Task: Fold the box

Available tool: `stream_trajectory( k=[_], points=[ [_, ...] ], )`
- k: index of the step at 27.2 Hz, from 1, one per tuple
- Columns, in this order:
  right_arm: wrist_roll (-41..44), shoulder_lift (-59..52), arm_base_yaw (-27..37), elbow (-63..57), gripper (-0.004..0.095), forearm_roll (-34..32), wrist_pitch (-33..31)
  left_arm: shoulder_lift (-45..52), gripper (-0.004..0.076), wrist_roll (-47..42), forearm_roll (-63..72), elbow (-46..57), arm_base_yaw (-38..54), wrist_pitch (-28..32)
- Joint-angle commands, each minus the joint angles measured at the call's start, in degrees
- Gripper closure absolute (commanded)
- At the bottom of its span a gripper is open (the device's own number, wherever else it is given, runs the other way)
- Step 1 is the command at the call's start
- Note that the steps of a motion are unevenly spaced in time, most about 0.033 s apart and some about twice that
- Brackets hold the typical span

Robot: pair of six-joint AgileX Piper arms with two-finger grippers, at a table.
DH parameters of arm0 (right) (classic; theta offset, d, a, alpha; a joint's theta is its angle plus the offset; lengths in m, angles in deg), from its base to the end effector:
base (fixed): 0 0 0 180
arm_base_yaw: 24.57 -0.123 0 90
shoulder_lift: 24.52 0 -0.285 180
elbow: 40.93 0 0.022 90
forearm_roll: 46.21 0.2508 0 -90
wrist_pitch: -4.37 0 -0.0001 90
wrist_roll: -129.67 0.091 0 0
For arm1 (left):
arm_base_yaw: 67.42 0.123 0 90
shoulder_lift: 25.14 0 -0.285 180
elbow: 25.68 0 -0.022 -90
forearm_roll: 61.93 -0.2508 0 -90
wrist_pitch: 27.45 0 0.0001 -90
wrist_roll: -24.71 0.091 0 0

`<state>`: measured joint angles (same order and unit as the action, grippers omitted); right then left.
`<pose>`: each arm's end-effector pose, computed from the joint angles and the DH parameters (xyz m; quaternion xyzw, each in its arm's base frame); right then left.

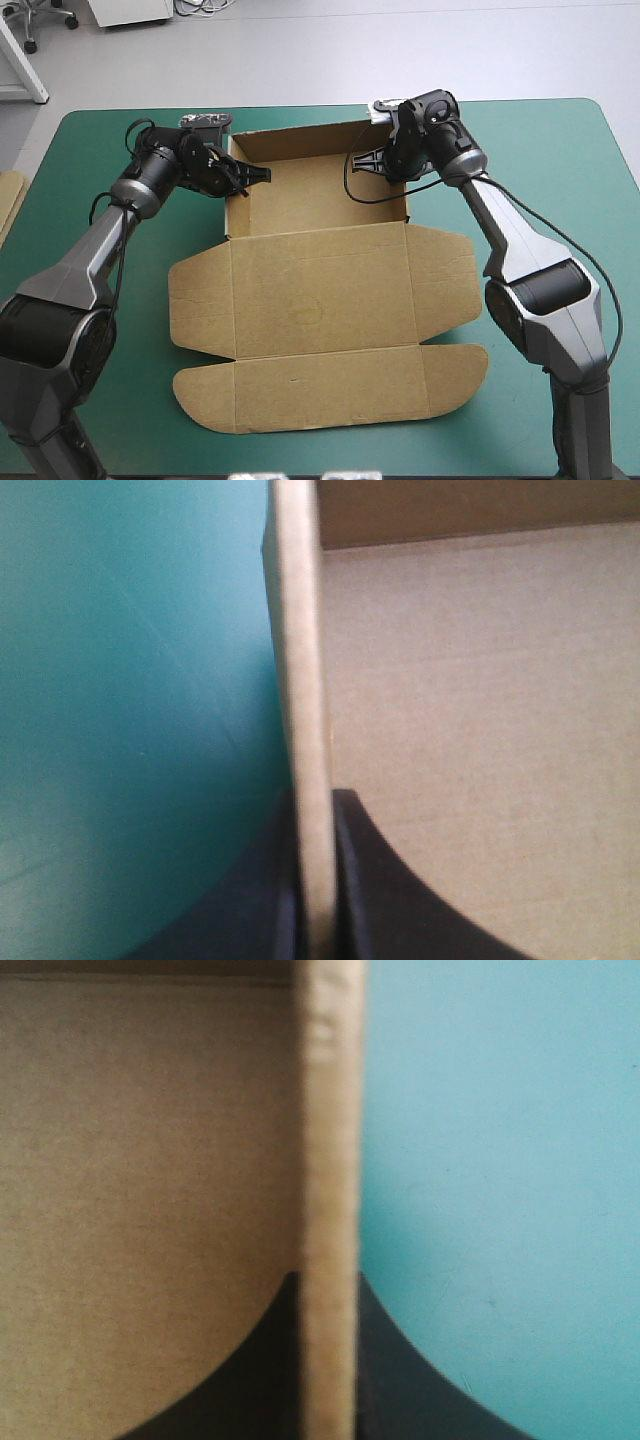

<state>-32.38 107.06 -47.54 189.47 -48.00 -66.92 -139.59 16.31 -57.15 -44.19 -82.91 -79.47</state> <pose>0.4389 0.1831 0.3157 -0.0439 0.9702 0.0686 0.2283 0.4011 -0.1174 0.3014 0.0438 0.9595 -0.0949 0.2618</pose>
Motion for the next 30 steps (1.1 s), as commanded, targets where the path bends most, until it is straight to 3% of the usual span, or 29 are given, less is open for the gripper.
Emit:
stream_trajectory(
  k=[1,8,12,21,24,30],
  points=[
    [-0.5,-1.1,-0.2,1.6,0.0916,1.8,-0.1,-0.3,0.0734,0.6,0.5,-1.7,-0.7,-0.9],
    [-1.6,3.1,-0.1,1.6,0.0915,6.0,-0.1,-3.1,0.0732,0.7,-0.2,-1.7,-0.7,-1.8],
    [-5.5,3.4,-0.1,1.6,0.0817,5.8,-0.1,-3.0,0.0719,0.7,-1.3,-1.7,-0.7,-1.4],
    [-6.8,3.4,-0.1,1.6,0.0395,5.6,-0.1,-2.8,0.0405,1.6,-2.0,-1.7,-0.6,-2.4],
    [-7.1,3.1,-0.1,1.6,0.0334,5.6,-0.1,-2.3,0.0363,1.6,-3.5,-1.7,-0.6,-2.4],
    [-7.1,1.0,0.0,1.7,0.0324,-0.2,-0.1,-0.1,0.0363,1.6,-4.8,-4.2,-0.6,-2.8]
  ],
)
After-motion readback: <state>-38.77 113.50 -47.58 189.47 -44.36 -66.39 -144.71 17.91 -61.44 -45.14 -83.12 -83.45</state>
